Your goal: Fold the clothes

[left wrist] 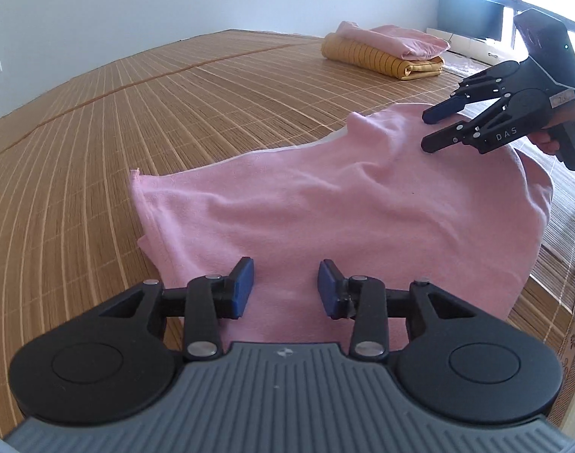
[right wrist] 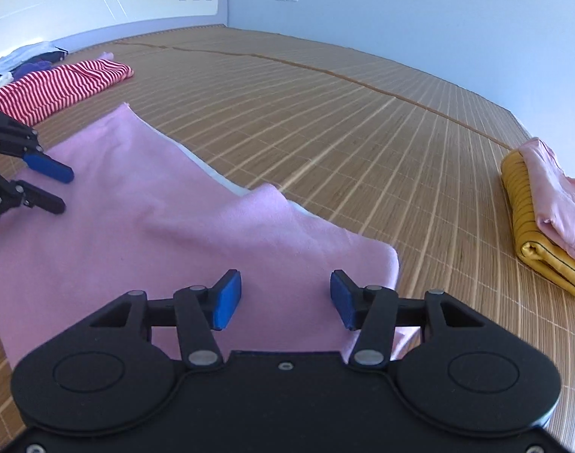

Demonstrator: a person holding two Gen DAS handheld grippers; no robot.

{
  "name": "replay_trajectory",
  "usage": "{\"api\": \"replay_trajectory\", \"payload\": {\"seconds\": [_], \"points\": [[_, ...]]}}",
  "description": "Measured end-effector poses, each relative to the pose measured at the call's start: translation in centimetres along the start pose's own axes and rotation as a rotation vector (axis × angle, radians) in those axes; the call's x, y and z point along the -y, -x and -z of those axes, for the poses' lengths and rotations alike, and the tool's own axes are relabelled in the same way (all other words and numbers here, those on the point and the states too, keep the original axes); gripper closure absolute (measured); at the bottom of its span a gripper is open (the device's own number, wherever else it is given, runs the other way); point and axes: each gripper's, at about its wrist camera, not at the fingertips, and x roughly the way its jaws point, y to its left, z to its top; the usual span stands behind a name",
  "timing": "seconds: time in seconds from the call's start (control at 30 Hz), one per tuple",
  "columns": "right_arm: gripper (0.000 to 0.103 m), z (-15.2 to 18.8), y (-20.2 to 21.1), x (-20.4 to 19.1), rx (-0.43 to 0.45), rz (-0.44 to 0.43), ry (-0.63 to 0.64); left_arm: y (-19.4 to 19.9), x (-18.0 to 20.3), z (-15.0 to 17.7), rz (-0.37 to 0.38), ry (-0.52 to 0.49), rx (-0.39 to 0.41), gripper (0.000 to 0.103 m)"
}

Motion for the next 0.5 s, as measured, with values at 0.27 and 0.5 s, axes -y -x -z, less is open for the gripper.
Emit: {"api": "replay_trajectory", "payload": {"seconds": [0.27,0.5], "points": [[0.044,1.1,1.8,-0.6,-0.154,-0.094,0.034,-0.5,-4.1,0.3,-0.189,0.022,0.010,0.036],[0.045,2.1,2.8,-0.7,-0.097,-0.111,-0.001,0.7,-5.6,-1.5,-0.329,0.029,0.002,0.036]]}}
